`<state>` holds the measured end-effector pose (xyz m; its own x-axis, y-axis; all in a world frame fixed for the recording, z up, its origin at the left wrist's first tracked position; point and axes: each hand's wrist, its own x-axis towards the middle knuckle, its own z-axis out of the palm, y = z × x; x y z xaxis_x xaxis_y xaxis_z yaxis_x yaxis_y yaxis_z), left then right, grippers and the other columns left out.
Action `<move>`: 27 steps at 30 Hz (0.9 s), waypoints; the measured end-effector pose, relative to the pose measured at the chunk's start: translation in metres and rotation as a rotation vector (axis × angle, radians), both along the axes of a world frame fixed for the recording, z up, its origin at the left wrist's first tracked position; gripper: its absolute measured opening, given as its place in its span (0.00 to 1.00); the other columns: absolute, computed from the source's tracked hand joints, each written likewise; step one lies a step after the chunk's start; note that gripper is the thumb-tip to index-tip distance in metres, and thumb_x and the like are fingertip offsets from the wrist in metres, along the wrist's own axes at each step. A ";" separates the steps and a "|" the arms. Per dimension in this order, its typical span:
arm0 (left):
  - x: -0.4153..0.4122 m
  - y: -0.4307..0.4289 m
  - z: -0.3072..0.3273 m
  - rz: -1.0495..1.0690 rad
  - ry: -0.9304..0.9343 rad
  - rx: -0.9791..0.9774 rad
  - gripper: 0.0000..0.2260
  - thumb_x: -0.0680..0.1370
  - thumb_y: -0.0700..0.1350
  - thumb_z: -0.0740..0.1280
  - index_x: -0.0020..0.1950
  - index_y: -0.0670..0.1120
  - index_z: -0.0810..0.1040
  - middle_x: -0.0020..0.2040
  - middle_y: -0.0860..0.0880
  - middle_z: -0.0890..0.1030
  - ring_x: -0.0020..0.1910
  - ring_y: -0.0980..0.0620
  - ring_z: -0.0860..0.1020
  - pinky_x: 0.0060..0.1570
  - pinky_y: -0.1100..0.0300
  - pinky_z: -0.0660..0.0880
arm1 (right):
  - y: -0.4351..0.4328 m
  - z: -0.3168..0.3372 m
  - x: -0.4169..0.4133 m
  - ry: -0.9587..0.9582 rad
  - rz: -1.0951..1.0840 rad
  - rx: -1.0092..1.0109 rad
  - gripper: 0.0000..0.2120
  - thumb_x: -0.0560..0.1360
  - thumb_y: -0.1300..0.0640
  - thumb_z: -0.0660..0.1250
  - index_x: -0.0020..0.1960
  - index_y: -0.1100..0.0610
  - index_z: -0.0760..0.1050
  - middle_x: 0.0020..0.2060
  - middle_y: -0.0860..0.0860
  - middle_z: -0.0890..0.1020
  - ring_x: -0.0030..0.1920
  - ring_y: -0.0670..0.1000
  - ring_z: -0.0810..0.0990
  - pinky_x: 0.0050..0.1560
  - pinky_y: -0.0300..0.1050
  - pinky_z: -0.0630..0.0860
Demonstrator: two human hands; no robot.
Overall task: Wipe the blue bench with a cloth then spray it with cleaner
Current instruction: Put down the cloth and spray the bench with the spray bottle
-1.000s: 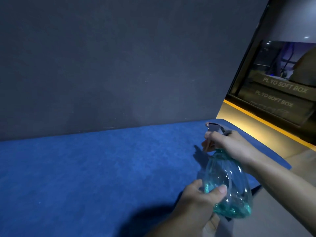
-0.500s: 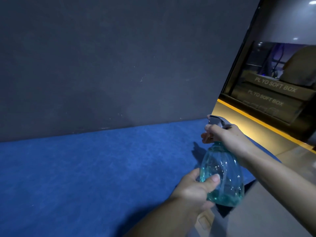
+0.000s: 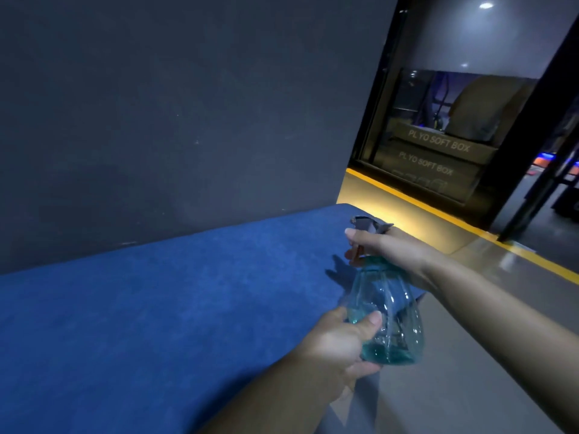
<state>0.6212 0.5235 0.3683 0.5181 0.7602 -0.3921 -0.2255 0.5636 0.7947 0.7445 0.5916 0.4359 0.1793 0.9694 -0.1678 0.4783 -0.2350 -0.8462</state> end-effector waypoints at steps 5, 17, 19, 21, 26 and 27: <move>0.020 -0.002 0.000 -0.068 0.045 -0.088 0.06 0.77 0.45 0.67 0.45 0.44 0.72 0.61 0.41 0.77 0.54 0.40 0.81 0.45 0.52 0.81 | -0.001 -0.014 0.016 -0.095 -0.101 -0.051 0.08 0.75 0.57 0.63 0.42 0.62 0.73 0.32 0.58 0.80 0.36 0.57 0.78 0.42 0.51 0.77; 0.027 0.036 0.021 0.007 0.088 -0.027 0.05 0.77 0.43 0.67 0.48 0.45 0.71 0.46 0.48 0.77 0.52 0.44 0.77 0.56 0.51 0.77 | 0.035 0.001 0.021 0.124 -0.095 0.043 0.05 0.75 0.60 0.61 0.44 0.62 0.68 0.36 0.60 0.75 0.34 0.57 0.77 0.40 0.49 0.74; 0.028 0.043 0.025 0.045 0.112 -0.001 0.05 0.77 0.43 0.67 0.50 0.45 0.72 0.48 0.48 0.79 0.47 0.47 0.78 0.54 0.52 0.78 | 0.048 0.003 0.017 0.095 -0.129 0.040 0.06 0.74 0.60 0.60 0.41 0.63 0.68 0.34 0.60 0.75 0.32 0.57 0.76 0.40 0.50 0.73; 0.030 0.050 0.026 0.071 0.118 0.017 0.08 0.77 0.43 0.67 0.54 0.45 0.72 0.48 0.47 0.79 0.44 0.49 0.78 0.48 0.54 0.79 | 0.056 0.002 0.016 0.060 -0.150 0.021 0.07 0.74 0.59 0.60 0.42 0.63 0.69 0.32 0.59 0.76 0.34 0.58 0.77 0.41 0.49 0.73; 0.034 0.063 0.021 0.141 0.100 0.029 0.20 0.76 0.40 0.68 0.66 0.48 0.68 0.56 0.48 0.78 0.58 0.46 0.78 0.60 0.51 0.76 | 0.065 0.003 0.026 0.173 -0.165 0.047 0.09 0.75 0.56 0.63 0.50 0.61 0.70 0.45 0.60 0.77 0.35 0.54 0.80 0.38 0.45 0.75; 0.035 0.065 0.020 0.139 0.099 0.030 0.25 0.76 0.40 0.69 0.71 0.48 0.66 0.62 0.47 0.77 0.60 0.45 0.78 0.60 0.51 0.77 | 0.066 0.004 0.029 0.181 -0.182 0.062 0.10 0.75 0.56 0.63 0.51 0.61 0.70 0.46 0.59 0.77 0.35 0.53 0.79 0.38 0.45 0.74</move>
